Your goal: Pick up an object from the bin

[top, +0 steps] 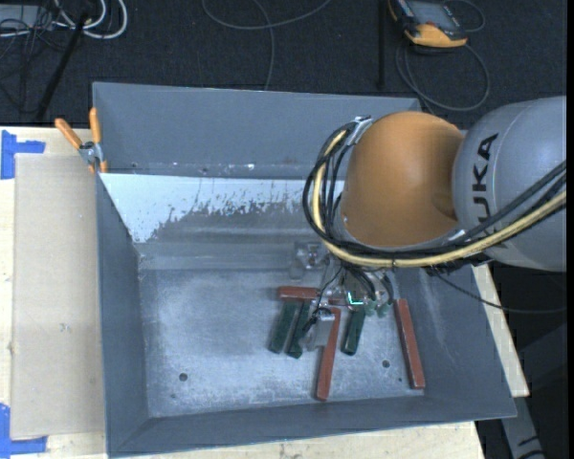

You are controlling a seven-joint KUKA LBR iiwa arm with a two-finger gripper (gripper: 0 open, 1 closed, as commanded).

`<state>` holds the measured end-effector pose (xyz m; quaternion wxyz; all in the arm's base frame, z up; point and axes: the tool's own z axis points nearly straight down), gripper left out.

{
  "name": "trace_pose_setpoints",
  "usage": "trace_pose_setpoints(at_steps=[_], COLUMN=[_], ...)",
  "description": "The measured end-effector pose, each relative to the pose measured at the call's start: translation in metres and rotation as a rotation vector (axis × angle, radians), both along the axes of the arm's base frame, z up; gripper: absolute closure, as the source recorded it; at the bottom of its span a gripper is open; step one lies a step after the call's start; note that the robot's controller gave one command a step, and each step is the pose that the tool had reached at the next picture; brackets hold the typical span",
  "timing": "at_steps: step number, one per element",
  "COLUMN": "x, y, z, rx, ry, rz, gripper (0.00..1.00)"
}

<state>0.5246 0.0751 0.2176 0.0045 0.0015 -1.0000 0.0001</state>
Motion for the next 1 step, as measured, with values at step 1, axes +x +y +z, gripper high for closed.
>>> trace_pose_setpoints(at_steps=[1], x=[0.0093], y=[-0.0182], z=[-0.1082], rx=[0.002], ry=[-0.002], rz=[0.336], gripper=[0.00])
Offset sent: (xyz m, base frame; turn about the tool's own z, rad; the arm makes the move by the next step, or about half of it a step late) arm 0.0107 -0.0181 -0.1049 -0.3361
